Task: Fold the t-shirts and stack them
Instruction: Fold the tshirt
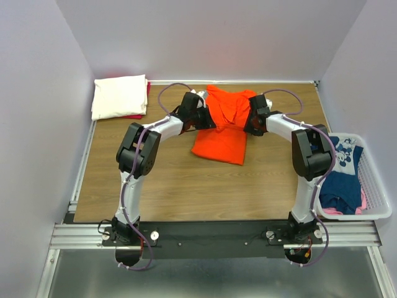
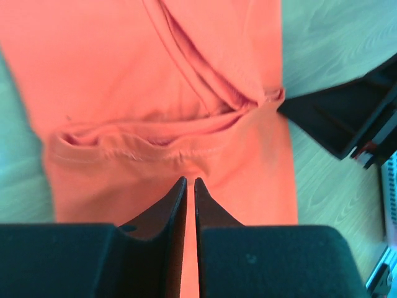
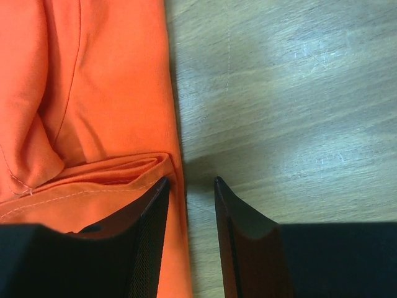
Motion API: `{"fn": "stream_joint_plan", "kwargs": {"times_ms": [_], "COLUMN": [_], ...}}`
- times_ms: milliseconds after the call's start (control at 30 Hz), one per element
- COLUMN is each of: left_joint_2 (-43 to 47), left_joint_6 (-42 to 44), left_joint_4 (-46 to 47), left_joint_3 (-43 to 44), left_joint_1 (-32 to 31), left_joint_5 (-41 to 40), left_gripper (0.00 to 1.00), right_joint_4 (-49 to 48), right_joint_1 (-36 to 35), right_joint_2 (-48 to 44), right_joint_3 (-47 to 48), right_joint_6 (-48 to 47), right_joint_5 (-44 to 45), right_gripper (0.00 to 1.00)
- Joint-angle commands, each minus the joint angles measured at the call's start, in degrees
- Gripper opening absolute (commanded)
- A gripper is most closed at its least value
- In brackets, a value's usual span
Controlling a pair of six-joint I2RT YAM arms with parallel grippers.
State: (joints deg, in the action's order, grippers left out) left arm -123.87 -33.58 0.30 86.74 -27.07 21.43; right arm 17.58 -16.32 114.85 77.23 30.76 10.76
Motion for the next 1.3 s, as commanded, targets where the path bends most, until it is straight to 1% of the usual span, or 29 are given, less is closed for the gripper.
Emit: {"fn": "stream_joint_plan", "kwargs": {"times_ms": [0, 133, 233, 333, 467, 600, 733, 800, 867, 933, 1167, 1267], "left_joint_2": [1.1, -1.89, -2.95, -3.56, -5.5, -7.34, -8.05, -8.75, -9.36, -9.63, -9.19, -7.36], "left_joint_6": [0.89, 1.41, 1.33, 1.5, 2.03, 2.99, 3.79, 4.23, 4.84, 5.37, 6.16, 6.25], "left_joint_4": [0.95, -0.21, -0.21, -0.21, -3.02, -5.03, -6.18, -6.97, -7.94, -8.73, -9.35, -9.43], "left_joint_3": [0.97, 3.43, 3.7, 4.23, 7.29, 9.67, 10.82, 11.96, 12.93, 13.63, 14.25, 14.6], "left_joint_1": [1.4, 1.93, 2.63, 3.42, 4.3, 4.57, 4.83, 5.1, 5.18, 5.45, 6.33, 7.03], "left_joint_5": [-1.21, -2.0, -3.14, -4.38, -5.08, -6.57, -8.07, -8.68, -9.47, -10.09, -10.53, -10.18], "left_gripper": [0.17, 0.16, 0.16, 0.16, 0.16, 0.15, 0.14, 0.12, 0.07, 0.0, 0.0, 0.0], "right_joint_4": [0.96, 0.87, 0.87, 0.79, 0.7, 0.43, 0.08, -0.18, -0.44, -0.53, -0.45, -0.45], "right_joint_1": [0.23, 0.14, 0.06, -1.7, -5.47, -10.21, -12.68, -13.74, -14.35, -14.88, -14.88, -14.97], "right_joint_2": [-2.95, -6.55, -8.76, -10.96, -12.63, -11.41, -8.77, -7.8, -7.01, -6.48, -5.42, -5.77], "right_joint_3": [-1.2, -1.99, -3.22, -4.37, -6.3, -6.74, -6.3, -6.3, -6.92, -8.32, -12.98, -15.61], "right_joint_6": [-0.18, 0.08, 0.79, 0.96, 1.58, 2.55, 2.81, 2.9, 2.9, 2.99, 2.46, 2.11], "right_joint_5": [-1.89, -3.9, -7.07, -8.21, -7.6, -6.2, -5.76, -5.67, -5.23, -4.79, -3.73, -3.03], "right_gripper": [0.43, 0.43, 0.43, 0.43, 0.43, 0.44, 0.45, 0.46, 0.47, 0.48, 0.5, 0.52]}}
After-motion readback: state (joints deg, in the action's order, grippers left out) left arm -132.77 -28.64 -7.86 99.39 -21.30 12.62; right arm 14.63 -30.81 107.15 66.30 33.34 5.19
